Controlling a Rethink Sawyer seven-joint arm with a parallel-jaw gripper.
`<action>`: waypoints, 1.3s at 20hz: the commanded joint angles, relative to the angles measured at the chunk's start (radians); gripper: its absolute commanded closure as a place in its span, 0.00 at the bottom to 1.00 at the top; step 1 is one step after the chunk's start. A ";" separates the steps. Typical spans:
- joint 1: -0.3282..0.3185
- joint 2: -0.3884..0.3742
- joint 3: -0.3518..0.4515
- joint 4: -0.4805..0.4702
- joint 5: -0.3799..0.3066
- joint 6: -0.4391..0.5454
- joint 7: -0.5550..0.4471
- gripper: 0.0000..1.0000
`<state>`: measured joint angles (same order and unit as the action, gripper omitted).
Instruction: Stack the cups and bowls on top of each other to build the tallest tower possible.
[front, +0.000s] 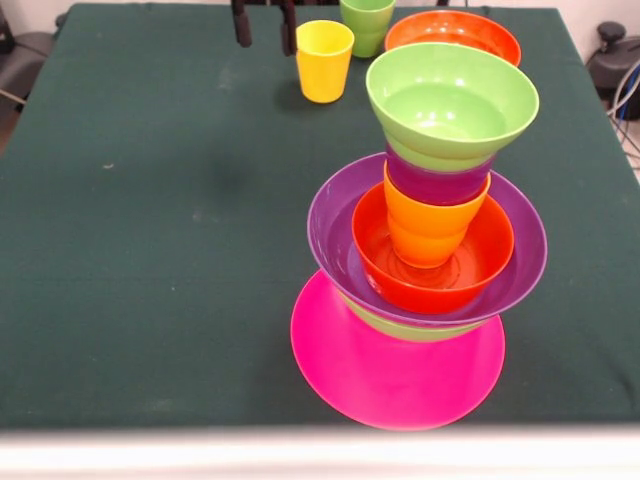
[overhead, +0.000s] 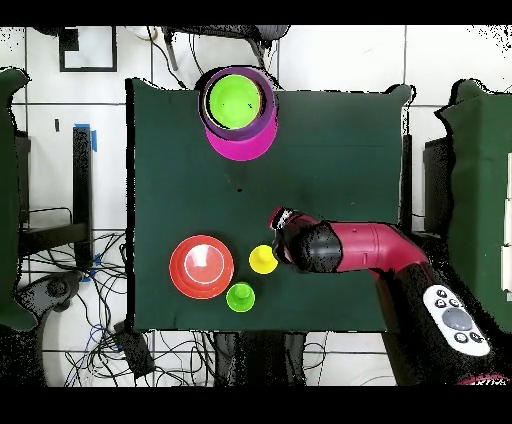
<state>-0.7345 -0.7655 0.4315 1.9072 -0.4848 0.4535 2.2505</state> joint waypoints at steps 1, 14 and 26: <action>-0.008 0.012 -0.002 0.073 -0.051 -0.001 -0.056 0.00; 0.016 -0.001 -0.052 0.155 -0.072 -0.081 0.025 0.00; 0.094 -0.067 -0.101 0.242 -0.019 -0.122 0.084 0.00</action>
<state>-0.6924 -0.8263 0.3628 2.0741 -0.4844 0.3784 2.2505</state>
